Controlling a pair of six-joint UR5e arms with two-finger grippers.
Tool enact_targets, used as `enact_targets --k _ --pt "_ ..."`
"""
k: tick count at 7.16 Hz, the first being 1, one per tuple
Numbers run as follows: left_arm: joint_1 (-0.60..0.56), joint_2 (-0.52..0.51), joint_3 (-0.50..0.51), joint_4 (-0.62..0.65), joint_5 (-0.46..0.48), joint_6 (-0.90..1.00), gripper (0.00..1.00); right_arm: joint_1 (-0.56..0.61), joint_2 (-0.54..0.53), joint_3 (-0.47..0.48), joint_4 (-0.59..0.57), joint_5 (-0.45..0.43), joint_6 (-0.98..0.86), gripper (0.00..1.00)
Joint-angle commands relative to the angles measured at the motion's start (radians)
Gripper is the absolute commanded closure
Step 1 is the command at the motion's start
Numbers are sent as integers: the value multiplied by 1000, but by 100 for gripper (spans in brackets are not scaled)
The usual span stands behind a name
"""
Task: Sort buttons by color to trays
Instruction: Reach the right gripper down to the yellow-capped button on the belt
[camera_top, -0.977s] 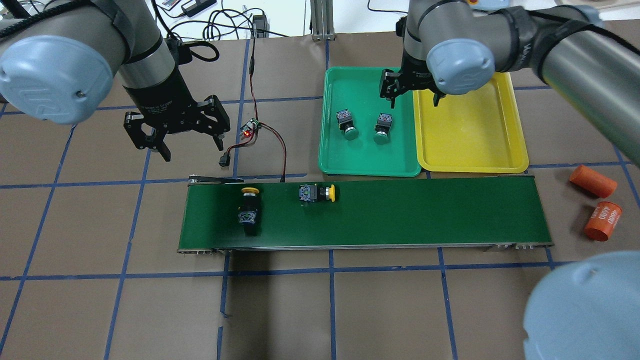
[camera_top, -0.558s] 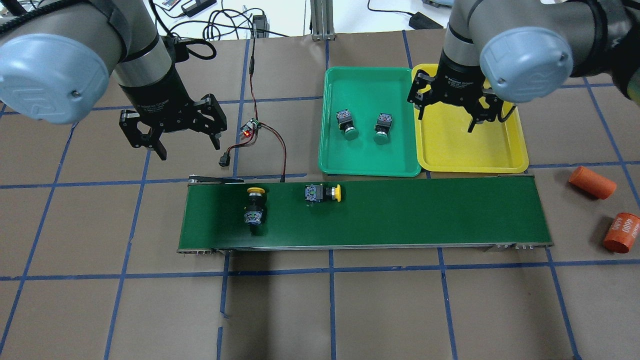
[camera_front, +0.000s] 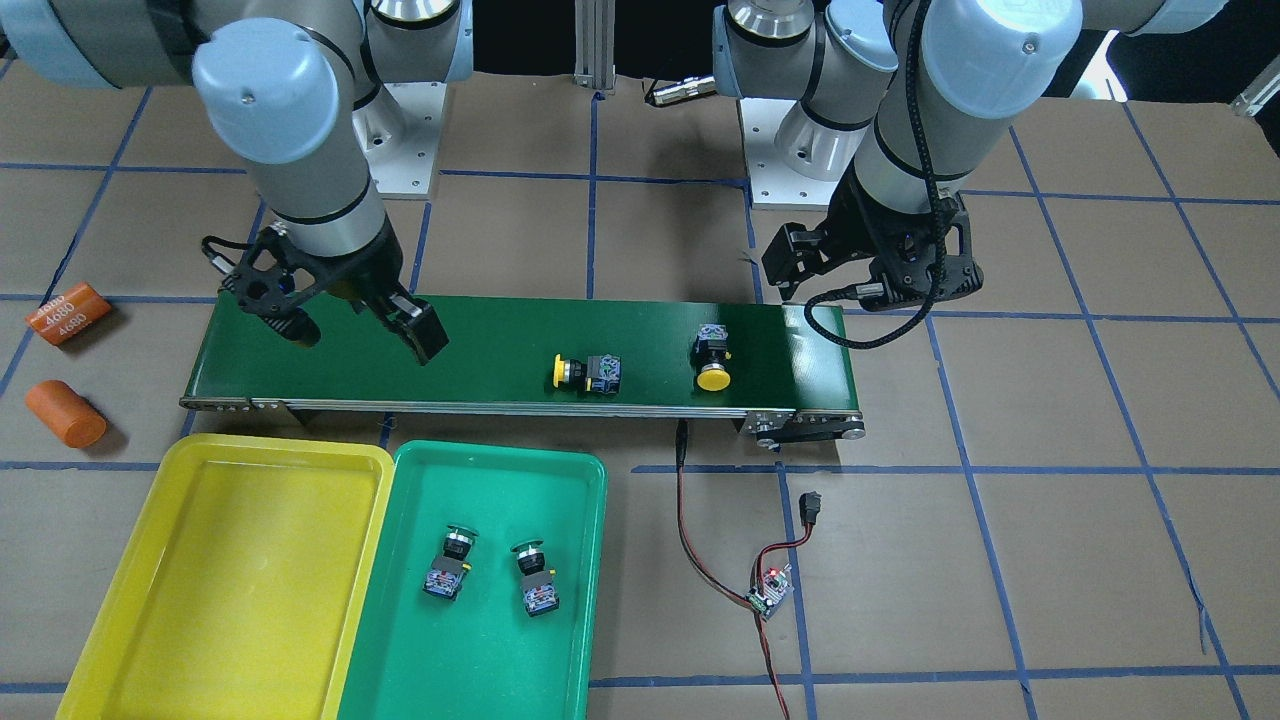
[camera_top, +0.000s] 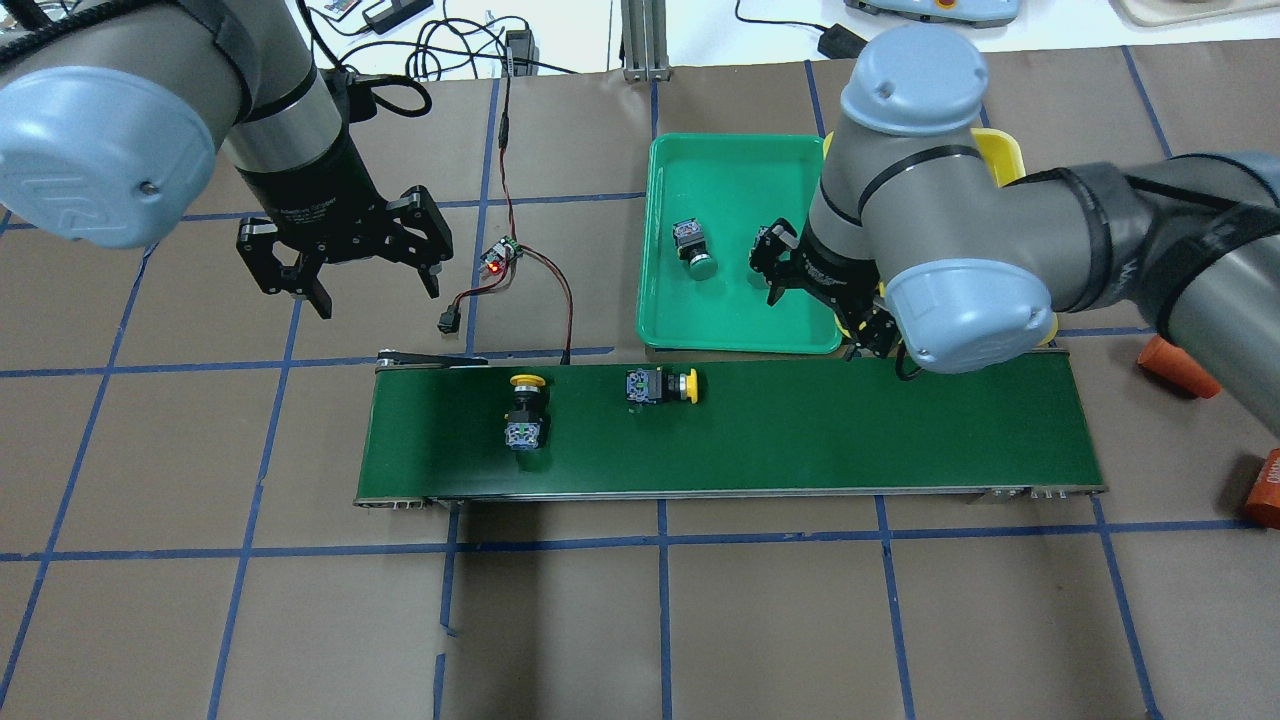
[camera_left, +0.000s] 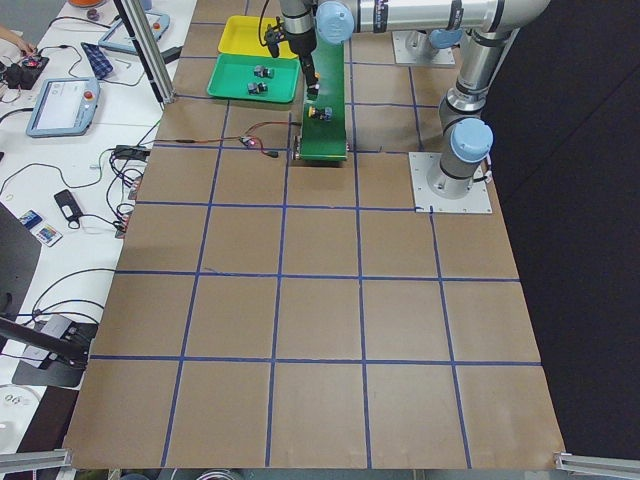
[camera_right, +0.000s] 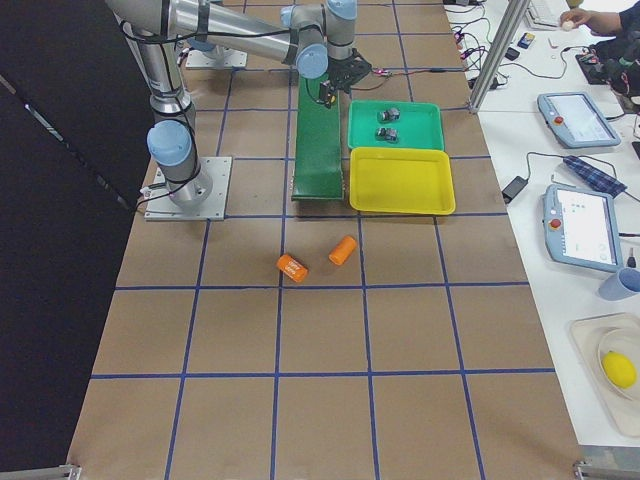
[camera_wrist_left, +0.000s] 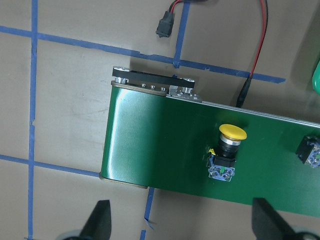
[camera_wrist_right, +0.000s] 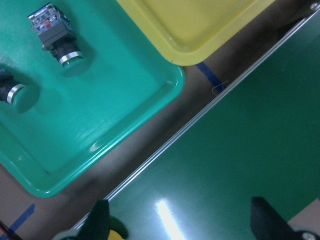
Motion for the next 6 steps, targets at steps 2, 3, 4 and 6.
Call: enact_targets --k 2,3,4,6 --pt "11 28 30 34 10 3 0 89 60 12 -71 3 180 0" --pt "11 44 17 6 10 26 0 102 60 13 -71 -2 188 0" --pt "14 50 23 10 -1 112 0 103 62 13 -71 -2 194 0" --pt "28 59 30 10 -7 134 0 106 59 18 -69 1 275 0"
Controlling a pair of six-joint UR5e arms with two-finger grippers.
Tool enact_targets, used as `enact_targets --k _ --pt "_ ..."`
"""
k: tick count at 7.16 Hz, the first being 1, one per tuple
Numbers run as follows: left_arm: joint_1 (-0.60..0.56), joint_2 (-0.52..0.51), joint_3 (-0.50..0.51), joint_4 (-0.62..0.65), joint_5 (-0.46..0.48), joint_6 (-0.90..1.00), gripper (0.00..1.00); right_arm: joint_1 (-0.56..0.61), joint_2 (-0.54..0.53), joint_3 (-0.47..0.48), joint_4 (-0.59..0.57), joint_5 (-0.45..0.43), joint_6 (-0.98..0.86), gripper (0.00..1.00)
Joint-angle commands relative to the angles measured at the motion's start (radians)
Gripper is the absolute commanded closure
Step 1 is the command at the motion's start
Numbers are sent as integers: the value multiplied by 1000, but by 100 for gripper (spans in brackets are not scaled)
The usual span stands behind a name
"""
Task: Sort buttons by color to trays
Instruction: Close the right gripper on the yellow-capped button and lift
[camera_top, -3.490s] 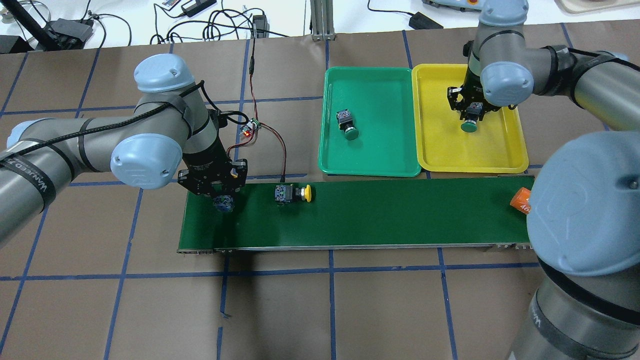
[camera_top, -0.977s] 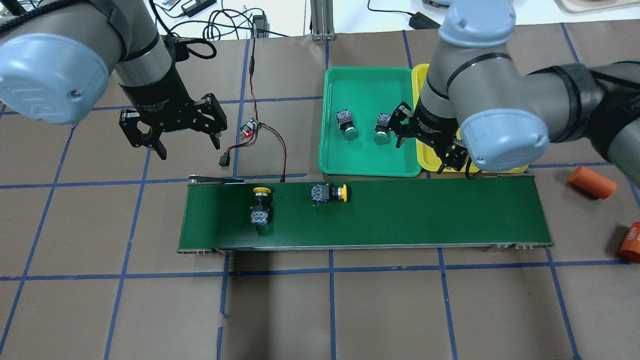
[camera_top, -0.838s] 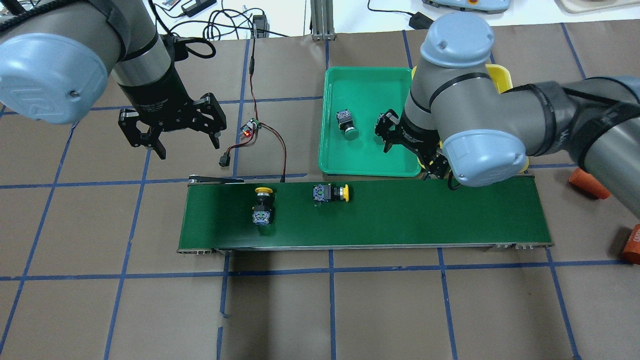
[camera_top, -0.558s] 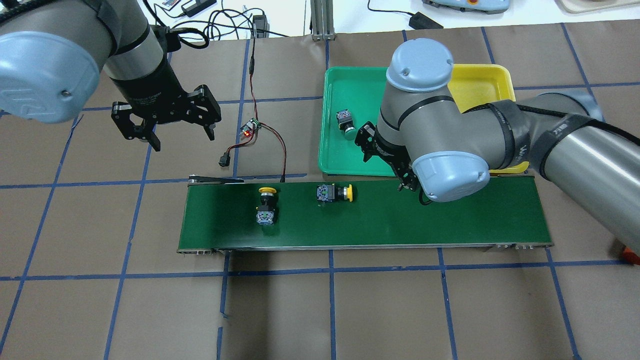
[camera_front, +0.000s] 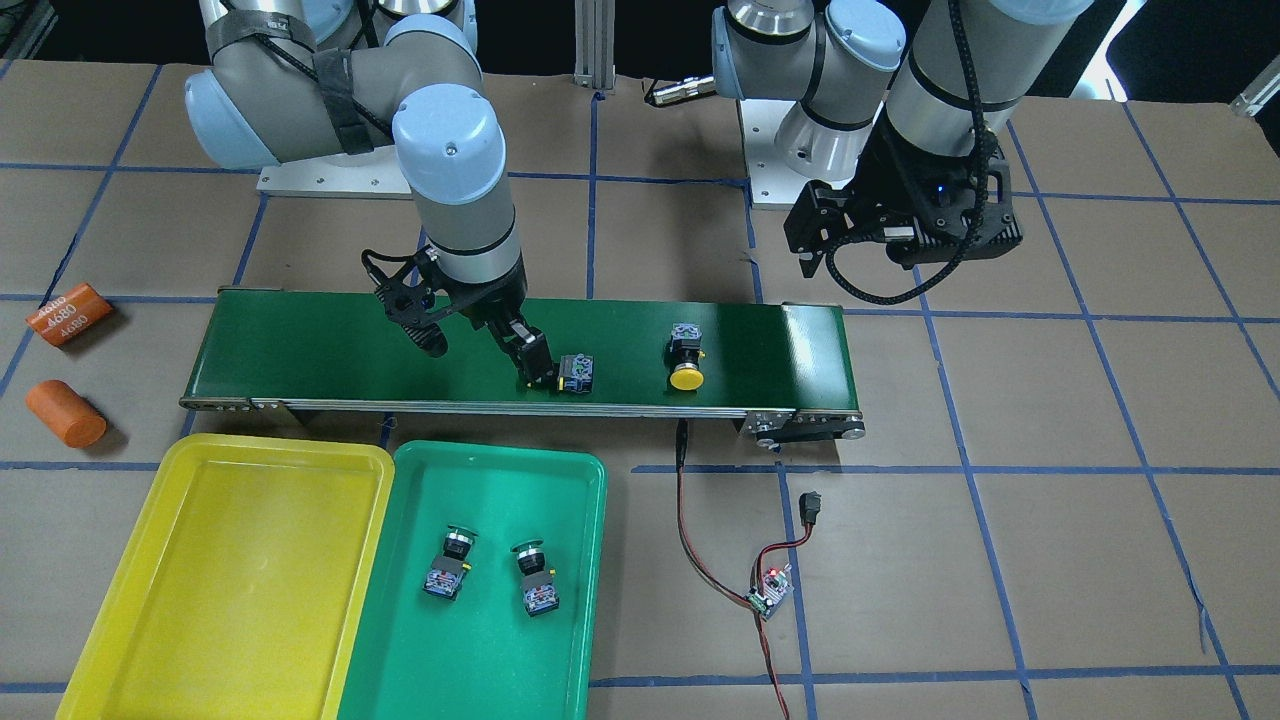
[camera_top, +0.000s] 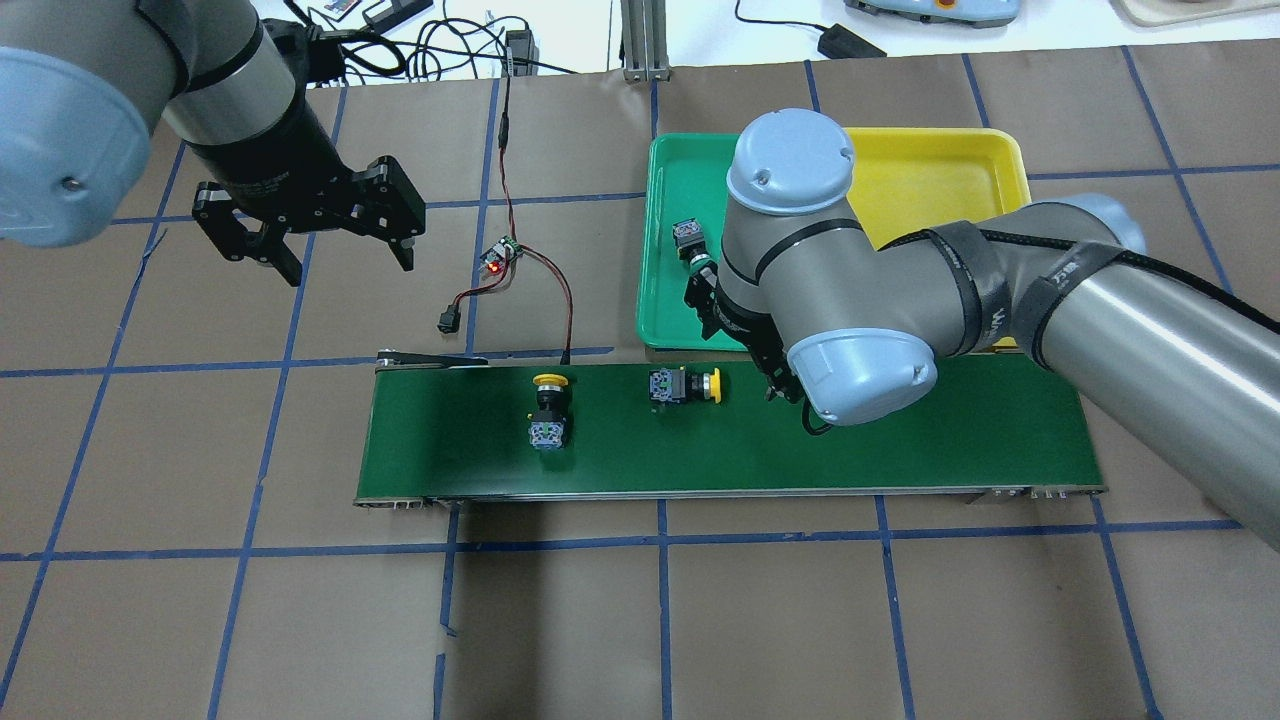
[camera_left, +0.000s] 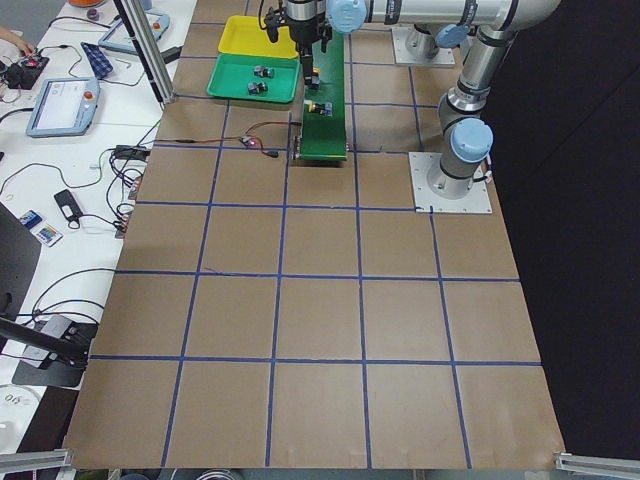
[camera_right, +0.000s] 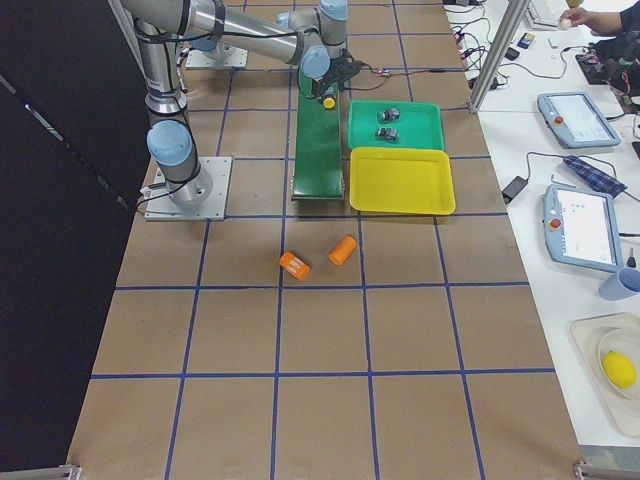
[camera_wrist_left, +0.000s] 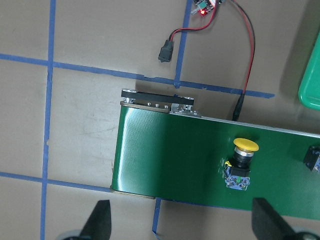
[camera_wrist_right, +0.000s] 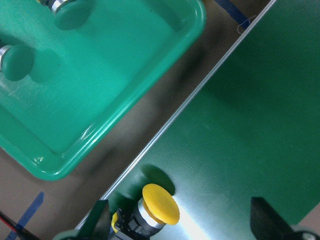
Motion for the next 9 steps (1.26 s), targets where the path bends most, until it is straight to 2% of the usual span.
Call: enact_targets --k 1,5,6,9 --pt "32 6 8 -2 -8 19 0 6 3 3 0 5 76 0" --pt "36 9 12 -2 -7 19 0 8 64 -4 -6 3 159 0" --pt "32 12 12 -2 -4 19 0 8 66 5 -73 0 177 0" --pt "32 30 -9 7 -1 19 0 8 89 44 -97 5 229 0"
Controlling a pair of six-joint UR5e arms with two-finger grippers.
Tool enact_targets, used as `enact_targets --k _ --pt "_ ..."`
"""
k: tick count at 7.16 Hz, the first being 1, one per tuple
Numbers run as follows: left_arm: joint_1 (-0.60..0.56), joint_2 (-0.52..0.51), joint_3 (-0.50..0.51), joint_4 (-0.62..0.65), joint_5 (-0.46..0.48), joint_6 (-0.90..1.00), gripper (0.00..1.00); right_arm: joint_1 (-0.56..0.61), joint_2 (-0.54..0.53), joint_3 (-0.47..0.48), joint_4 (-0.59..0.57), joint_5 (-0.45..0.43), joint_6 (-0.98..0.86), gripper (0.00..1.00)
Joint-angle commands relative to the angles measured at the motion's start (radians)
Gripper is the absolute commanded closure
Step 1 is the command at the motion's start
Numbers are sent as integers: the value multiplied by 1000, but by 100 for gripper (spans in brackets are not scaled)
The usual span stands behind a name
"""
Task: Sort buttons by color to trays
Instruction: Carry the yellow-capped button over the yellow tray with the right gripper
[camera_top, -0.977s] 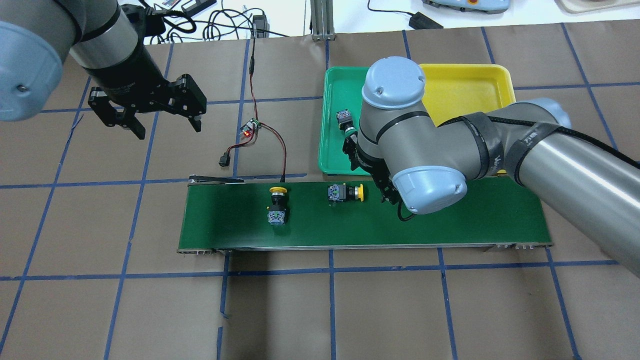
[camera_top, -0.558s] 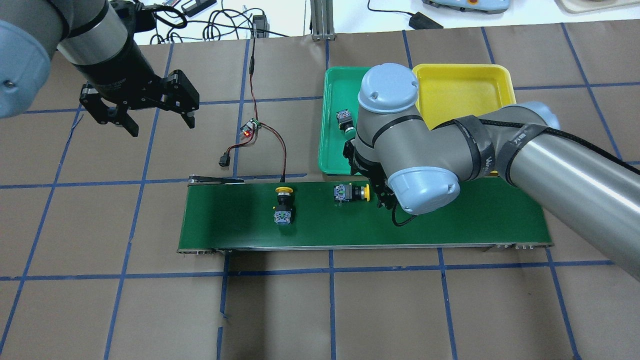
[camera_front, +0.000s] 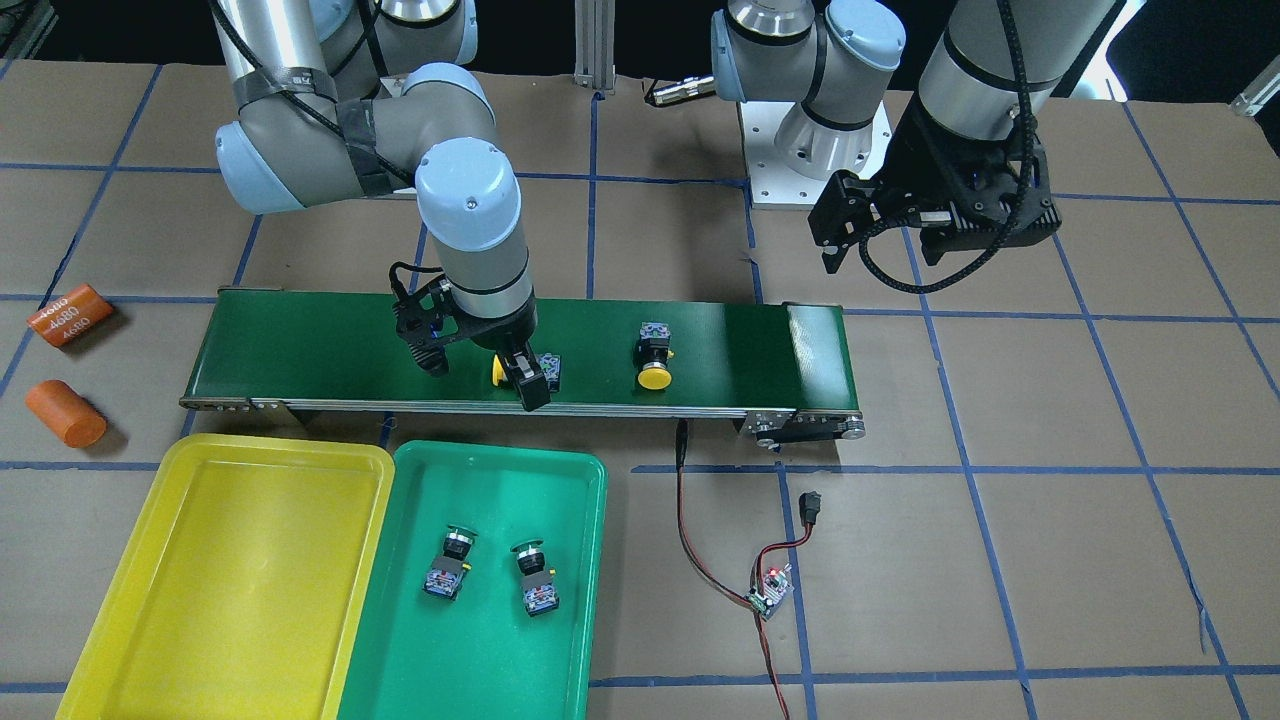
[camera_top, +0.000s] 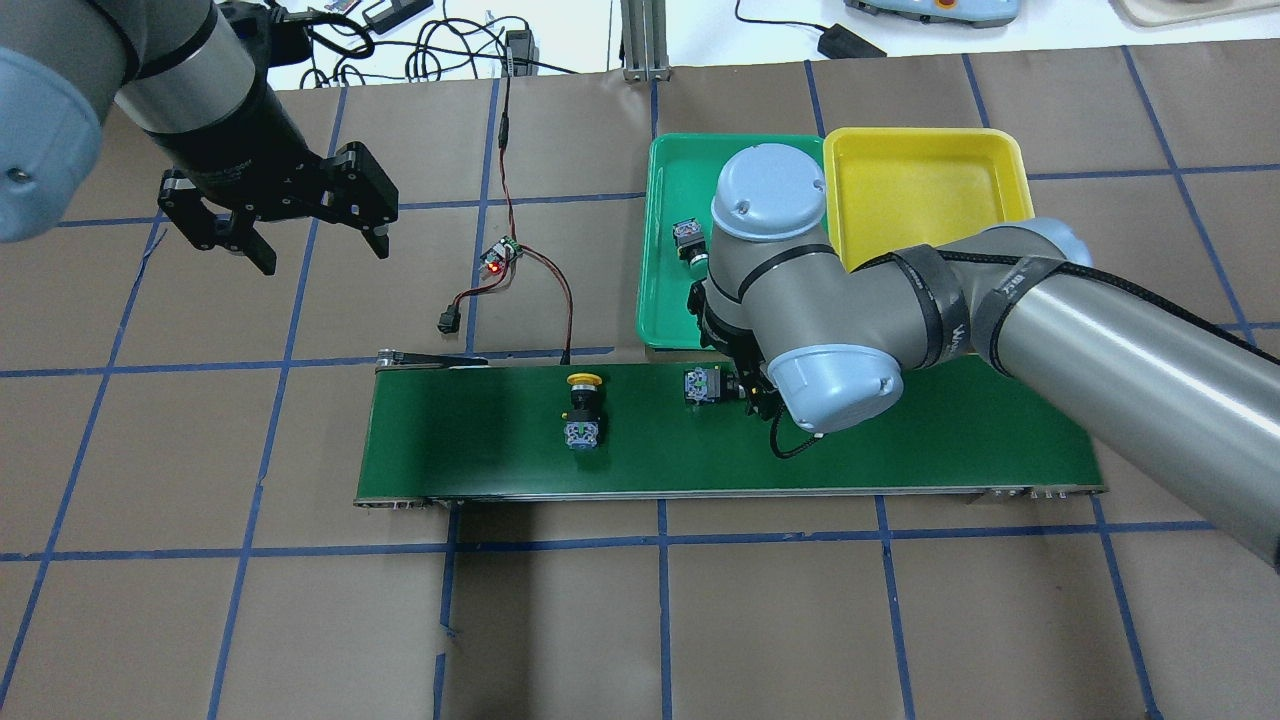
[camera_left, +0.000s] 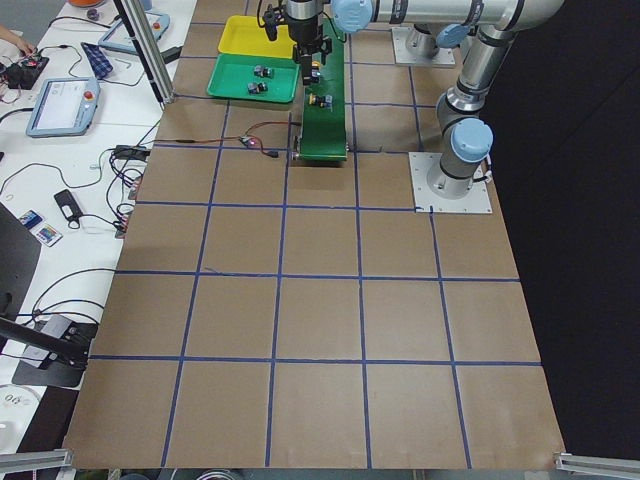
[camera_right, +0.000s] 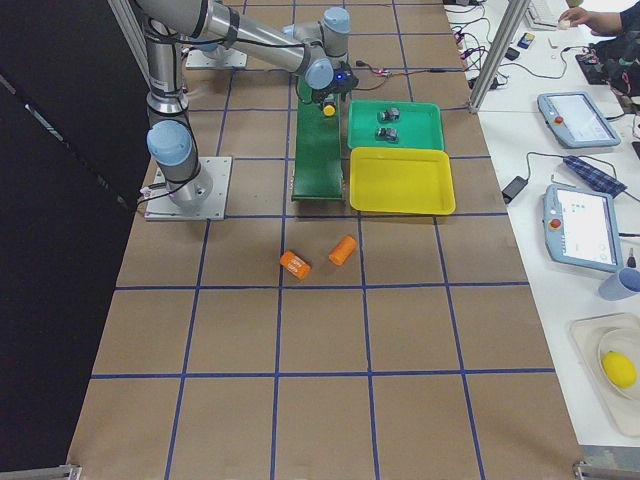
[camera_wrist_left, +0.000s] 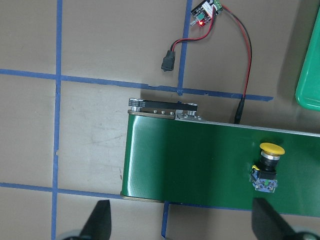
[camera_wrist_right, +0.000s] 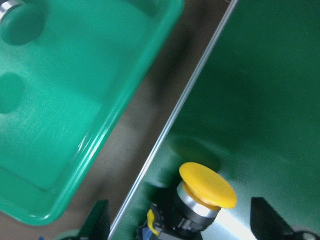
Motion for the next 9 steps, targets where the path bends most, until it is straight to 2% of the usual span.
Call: enact_targets --k 1,2,4,6,7,9 --pt "0 19 -12 0 7 2 0 -2 7 9 -1 3 0 52" --pt "0 23 -11 0 -3 6 0 -2 1 6 4 9 -26 100" --pt "10 17 10 -3 3 77 0 -9 -26 3 8 -7 -138 100" --pt "12 17 15 -2 -2 74 0 -69 -77 -18 51 -30 -341 100" --pt "12 13 15 0 -3 69 0 -116 -68 -56 63 -26 -446 100" --pt "12 13 17 0 -5 63 0 -303 -55 -144 150 -65 -821 100"
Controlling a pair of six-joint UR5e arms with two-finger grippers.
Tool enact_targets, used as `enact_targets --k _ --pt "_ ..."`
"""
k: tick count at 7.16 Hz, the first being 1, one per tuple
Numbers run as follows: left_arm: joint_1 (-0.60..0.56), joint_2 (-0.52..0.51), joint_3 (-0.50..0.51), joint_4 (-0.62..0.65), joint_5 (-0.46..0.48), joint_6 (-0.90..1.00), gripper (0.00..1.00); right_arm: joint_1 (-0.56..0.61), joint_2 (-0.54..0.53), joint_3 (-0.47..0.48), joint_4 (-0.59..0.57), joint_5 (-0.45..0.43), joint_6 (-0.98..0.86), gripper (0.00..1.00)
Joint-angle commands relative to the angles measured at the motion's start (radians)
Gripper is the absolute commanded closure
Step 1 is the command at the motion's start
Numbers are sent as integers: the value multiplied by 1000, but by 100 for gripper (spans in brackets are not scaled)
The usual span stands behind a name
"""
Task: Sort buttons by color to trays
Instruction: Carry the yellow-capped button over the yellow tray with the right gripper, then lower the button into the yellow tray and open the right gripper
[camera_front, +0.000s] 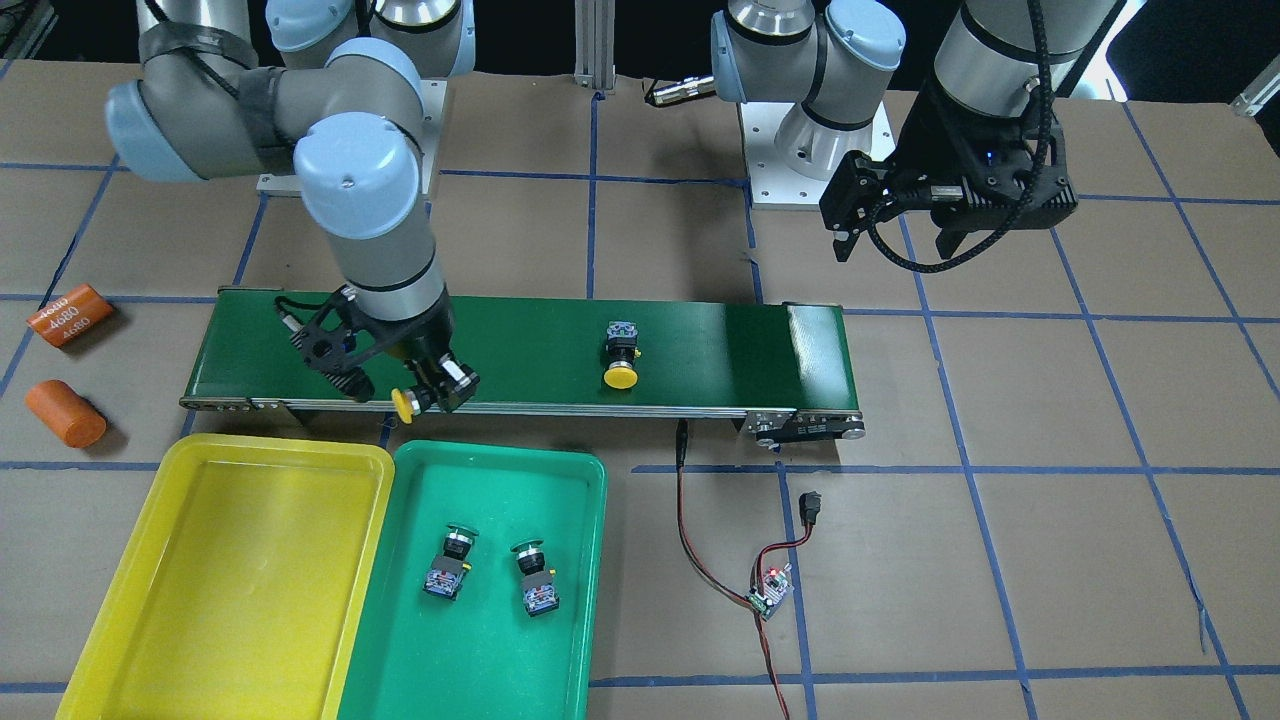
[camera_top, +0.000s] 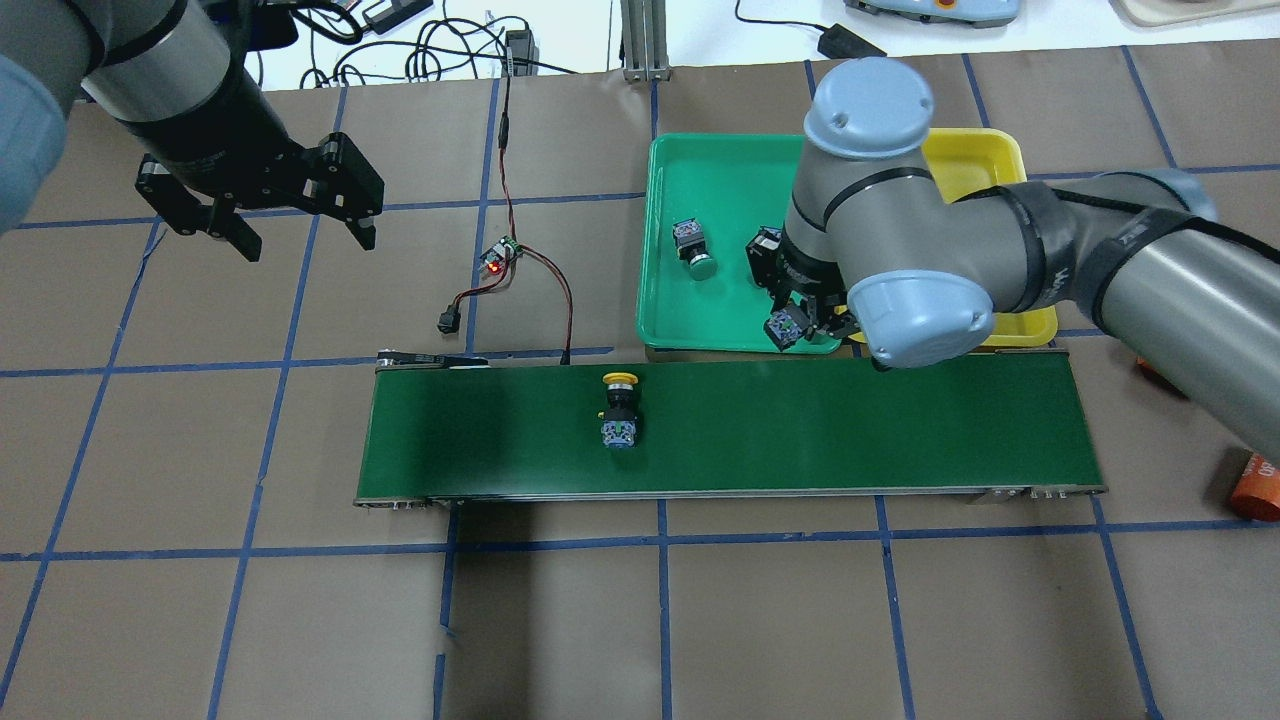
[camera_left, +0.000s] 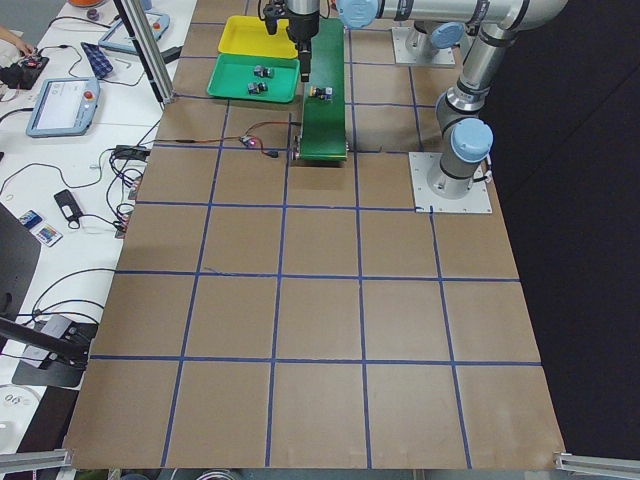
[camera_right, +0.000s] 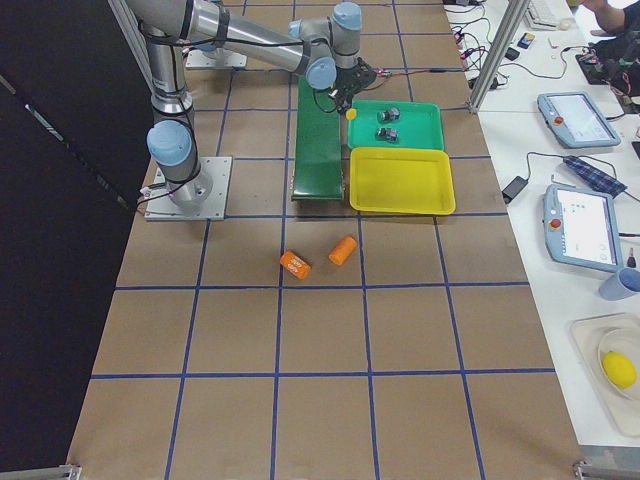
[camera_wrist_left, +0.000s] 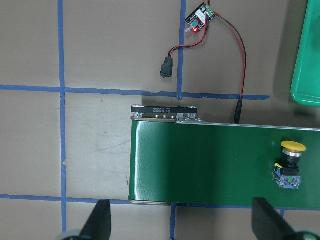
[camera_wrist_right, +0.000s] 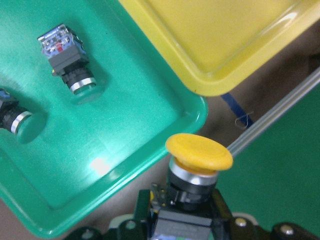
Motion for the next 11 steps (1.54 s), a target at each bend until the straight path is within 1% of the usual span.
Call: enact_targets --k 1,2,3,4,5,6,8,9,10,11 --pt "0 -1 1 0 0 -5 0 -184 61 -111 53 -45 -406 100" --pt "0 -11 -1 2 0 -8 0 -235 124 -172 53 -87 -528 100" --pt "-1 6 -1 0 -1 -14 0 -270 202 -204 48 -85 -584 100" --pt "-1 8 -2 -1 2 -14 0 -284 258 -224 16 -89 -613 100" --pt "0 2 -2 0 3 -13 0 -291 280 -229 10 -91 -656 100" --pt "0 0 -2 0 3 -13 0 -291 289 -222 12 -79 -655 35" --pt "0 3 -2 0 2 -13 0 -288 300 -222 12 -79 -659 0" --pt "0 5 -4 2 3 -13 0 -268 282 -222 27 -74 -659 0" --pt "0 6 -2 2 2 -13 0 -199 222 -214 88 -74 -667 0" --pt "0 6 -2 2 2 -13 0 -104 162 -214 196 -28 -675 0"
